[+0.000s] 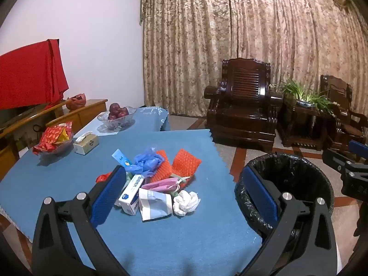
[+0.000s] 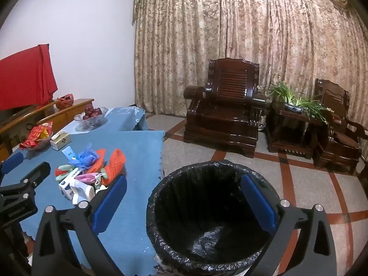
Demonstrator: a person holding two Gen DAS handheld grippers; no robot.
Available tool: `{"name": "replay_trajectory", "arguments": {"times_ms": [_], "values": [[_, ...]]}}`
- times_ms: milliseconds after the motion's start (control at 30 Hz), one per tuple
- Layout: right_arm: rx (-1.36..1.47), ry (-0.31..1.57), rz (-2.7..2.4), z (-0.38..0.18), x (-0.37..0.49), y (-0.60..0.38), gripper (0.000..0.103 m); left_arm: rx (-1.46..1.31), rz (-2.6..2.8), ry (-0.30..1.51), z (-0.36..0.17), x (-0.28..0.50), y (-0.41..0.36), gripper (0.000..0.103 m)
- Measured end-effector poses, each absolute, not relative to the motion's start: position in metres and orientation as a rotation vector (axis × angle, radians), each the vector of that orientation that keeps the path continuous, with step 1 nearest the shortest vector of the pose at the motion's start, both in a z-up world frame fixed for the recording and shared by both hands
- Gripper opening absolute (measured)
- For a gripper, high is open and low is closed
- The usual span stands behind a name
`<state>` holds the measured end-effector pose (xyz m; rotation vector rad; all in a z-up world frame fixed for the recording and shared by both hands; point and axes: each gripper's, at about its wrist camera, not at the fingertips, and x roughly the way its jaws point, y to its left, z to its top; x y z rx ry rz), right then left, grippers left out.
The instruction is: Collect trash
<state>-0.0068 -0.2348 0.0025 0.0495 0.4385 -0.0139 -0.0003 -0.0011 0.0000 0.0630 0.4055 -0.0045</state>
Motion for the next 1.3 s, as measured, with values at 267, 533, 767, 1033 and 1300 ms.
{"name": "replay_trajectory", "arguments": {"times_ms": [267,533,767,1033,1300], "values": [[0.047,0.439,-0.014,0.0024,-0.0062,-0.2347,0.097,0.056,-0.007,0.403,0.0010,-0.0010,-0.0005,0.098],[0.045,0.438,-0.014,0.0026,-0.0057,-0.2348,0.097,0.053,-0.006,0.405,0.0001,-0.0008,-0.0010,0.098],[0.045,0.439,-0.014,0.0029,-0.0053,-0.2348,0.097,0.055,-0.008,0.406,-0.0004,-0.0003,-0.0008,0.098],[0.043,0.439,-0.015,0.0030,-0.0050,-0.2345,0.097,0.054,-0.006,0.404,0.0001,-0.0005,-0.0007,0.098],[0.043,0.441,-0.014,0.0033,-0.0046,-0.2343,0.097,0.052,-0.007,0.405,0.0001,-0.0004,-0.0004,0.098]]}}
